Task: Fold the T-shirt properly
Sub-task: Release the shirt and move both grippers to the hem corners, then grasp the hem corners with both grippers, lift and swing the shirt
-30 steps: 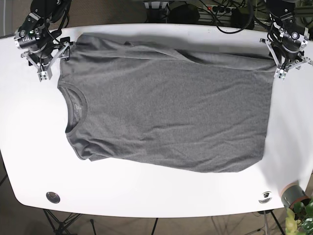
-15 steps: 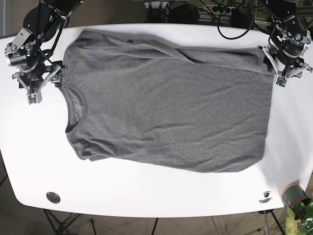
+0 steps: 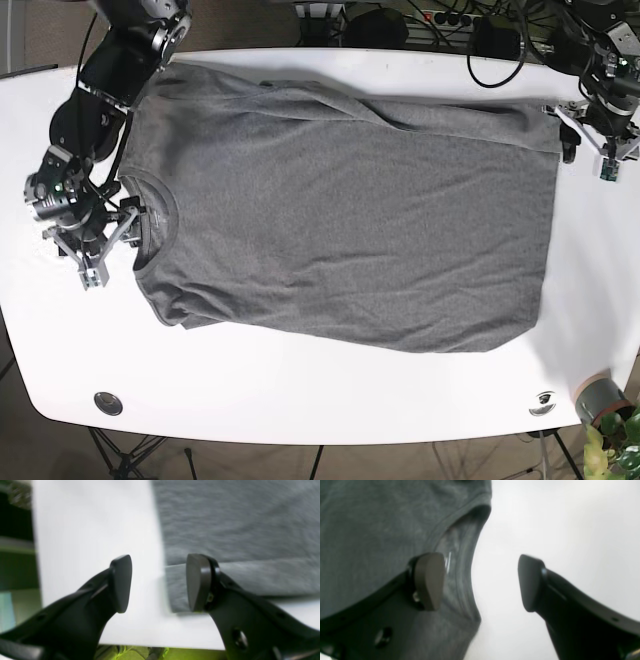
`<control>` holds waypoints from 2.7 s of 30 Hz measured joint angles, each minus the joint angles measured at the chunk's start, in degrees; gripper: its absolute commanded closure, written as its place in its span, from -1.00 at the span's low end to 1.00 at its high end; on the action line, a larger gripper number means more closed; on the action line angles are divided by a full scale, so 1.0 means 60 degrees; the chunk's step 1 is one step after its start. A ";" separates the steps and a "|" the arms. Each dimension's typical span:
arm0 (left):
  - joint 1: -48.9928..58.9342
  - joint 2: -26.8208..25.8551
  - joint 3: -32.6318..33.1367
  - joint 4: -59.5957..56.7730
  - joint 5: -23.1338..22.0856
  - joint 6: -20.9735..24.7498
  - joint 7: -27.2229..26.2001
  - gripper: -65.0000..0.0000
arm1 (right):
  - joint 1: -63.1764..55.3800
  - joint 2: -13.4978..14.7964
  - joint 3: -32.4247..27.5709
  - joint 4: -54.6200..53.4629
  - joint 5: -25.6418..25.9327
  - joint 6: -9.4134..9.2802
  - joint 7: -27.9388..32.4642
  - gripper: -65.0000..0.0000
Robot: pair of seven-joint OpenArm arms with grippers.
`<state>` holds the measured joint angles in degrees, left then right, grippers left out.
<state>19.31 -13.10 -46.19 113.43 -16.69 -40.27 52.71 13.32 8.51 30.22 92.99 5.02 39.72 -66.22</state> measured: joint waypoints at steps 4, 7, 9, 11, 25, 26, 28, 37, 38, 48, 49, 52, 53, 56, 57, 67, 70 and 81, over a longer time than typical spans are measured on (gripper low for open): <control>-0.0521 0.0022 -0.0313 -0.0018 -0.0066 0.0015 0.0055 0.00 | 0.0860 0.0004 -0.0208 -0.1373 -0.0182 0.0098 0.0903 -0.35; -0.0812 0.0004 -0.0488 -0.0018 -0.0208 0.0022 -0.0087 0.00 | 0.1523 0.0186 -0.0200 -0.2790 -0.0368 0.0069 0.1399 -0.35; -0.0809 0.0004 -0.0550 -0.0022 -0.0160 0.0025 -0.0069 0.00 | 0.1865 0.0342 -0.0164 -0.3687 -0.0510 0.0040 0.1778 -0.35; -0.0747 0.0015 -0.0590 -0.0025 -0.0157 0.0022 0.0036 0.00 | 0.2160 0.0539 -0.0160 -0.4605 -0.0525 0.0036 0.2404 -0.35; -0.0787 0.0007 -0.0590 -0.0040 -0.0127 0.0022 0.0025 0.00 | 0.2849 0.1042 -0.0175 -0.8309 -0.0565 0.0022 0.4932 -0.35; -0.0787 0.0007 -0.0586 -0.0040 -0.0127 0.0022 0.0025 0.00 | 0.2827 0.1035 -0.0175 -0.8327 -0.0565 0.0022 0.4929 -0.35; -0.0787 0.0007 -0.0572 -0.0040 -0.0124 0.0025 0.0025 0.00 | 0.2823 0.0984 -0.0171 -0.8327 -0.0576 0.0018 0.4943 -0.35; -0.2055 0.0000 -0.0084 -0.0455 0.1344 0.0025 -0.0025 -0.06 | 0.2827 0.0718 -0.0178 -0.8327 -0.0554 0.0022 0.5027 0.10; -0.2288 0.0000 0.0058 -0.0605 0.1621 0.0018 -0.0036 -0.14 | 0.2830 0.0699 -0.0178 -0.8331 -0.0565 0.0025 0.5005 0.27; -0.4739 -0.0025 0.1231 -0.3439 0.3279 0.1570 -0.0069 -0.59 | 0.2834 0.0696 -0.0171 -0.8331 -0.0590 -0.0382 0.5005 0.90; -0.4929 -0.0044 0.1279 -0.3763 0.3304 0.1665 -0.0091 -0.59 | 0.2827 0.0696 -0.0171 -0.8331 -0.0565 -0.0375 0.5016 0.90; -0.5574 -0.0350 0.1421 -0.5136 0.3289 0.1639 -0.0095 -0.59 | 0.2827 0.0696 -0.0178 -0.8331 -0.0561 -0.0379 0.5013 0.90; -0.5785 -0.0444 0.1453 -0.5537 0.3289 0.1643 -0.0131 -0.59 | 0.2827 0.0685 -0.0178 -0.8331 -0.0565 -0.0382 0.4998 0.90; -0.6411 -0.0616 0.1475 -0.6889 0.3377 0.1694 -0.0714 -0.59 | 0.2834 0.0692 -0.0168 -0.8335 -0.0568 -0.0397 0.4994 0.90; -0.6604 -0.0652 0.1479 -0.7428 0.3351 0.1745 -0.1035 -0.59 | 0.2838 0.0674 -0.0182 -0.8331 -0.0561 -0.0459 0.5013 0.90; -0.7628 -0.1086 0.1515 -1.0706 0.3173 0.1202 -0.2138 -0.59 | 0.2827 0.0703 -0.0171 -0.8331 -0.0554 -0.0404 0.5009 0.91; -0.7912 -0.1264 0.1530 -1.1511 0.3064 0.1133 -0.2426 -0.59 | 0.2830 0.0670 -0.0171 -0.8331 -0.0554 -0.0401 0.5009 0.91; -0.8408 -0.1268 0.2397 -1.2830 0.2412 0.1133 -0.2896 -0.59 | 0.2823 0.0688 -0.0171 -0.8331 -0.0554 -0.0401 0.5002 0.91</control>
<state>-31.14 -20.71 -31.81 36.45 -2.22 -33.47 35.33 30.26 12.64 29.19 43.00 1.69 37.32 -36.21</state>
